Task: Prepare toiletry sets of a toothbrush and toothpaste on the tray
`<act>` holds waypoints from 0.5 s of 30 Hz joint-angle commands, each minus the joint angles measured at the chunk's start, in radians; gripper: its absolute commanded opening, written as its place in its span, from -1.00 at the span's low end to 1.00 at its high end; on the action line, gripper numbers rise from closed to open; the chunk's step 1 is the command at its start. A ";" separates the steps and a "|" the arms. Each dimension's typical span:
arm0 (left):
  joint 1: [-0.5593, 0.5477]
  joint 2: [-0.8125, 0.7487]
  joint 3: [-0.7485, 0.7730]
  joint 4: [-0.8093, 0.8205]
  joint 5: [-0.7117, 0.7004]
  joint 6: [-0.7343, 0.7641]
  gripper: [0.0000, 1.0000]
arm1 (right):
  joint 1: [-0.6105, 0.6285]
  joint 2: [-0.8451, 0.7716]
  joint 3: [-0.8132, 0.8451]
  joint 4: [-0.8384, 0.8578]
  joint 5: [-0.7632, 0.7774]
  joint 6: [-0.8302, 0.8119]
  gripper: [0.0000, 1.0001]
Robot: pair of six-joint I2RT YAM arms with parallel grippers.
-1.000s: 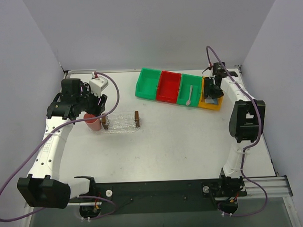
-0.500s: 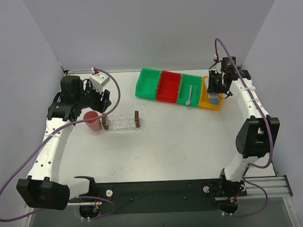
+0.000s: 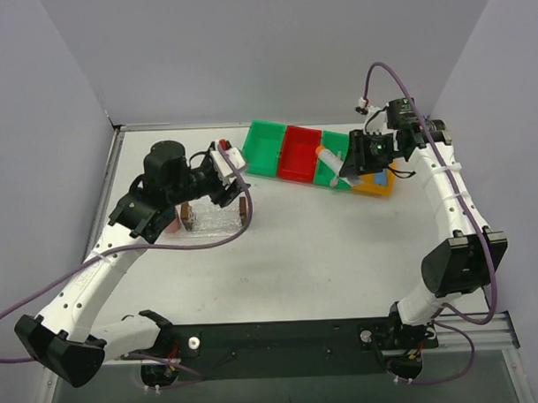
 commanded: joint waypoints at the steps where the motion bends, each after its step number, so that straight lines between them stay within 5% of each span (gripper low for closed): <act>1: -0.142 0.011 0.015 0.073 -0.113 0.128 0.31 | 0.053 -0.015 0.074 -0.082 -0.199 -0.021 -0.92; 15: -0.460 0.196 0.152 0.035 -0.388 0.390 0.33 | 0.141 0.051 0.141 -0.125 -0.469 -0.001 -0.93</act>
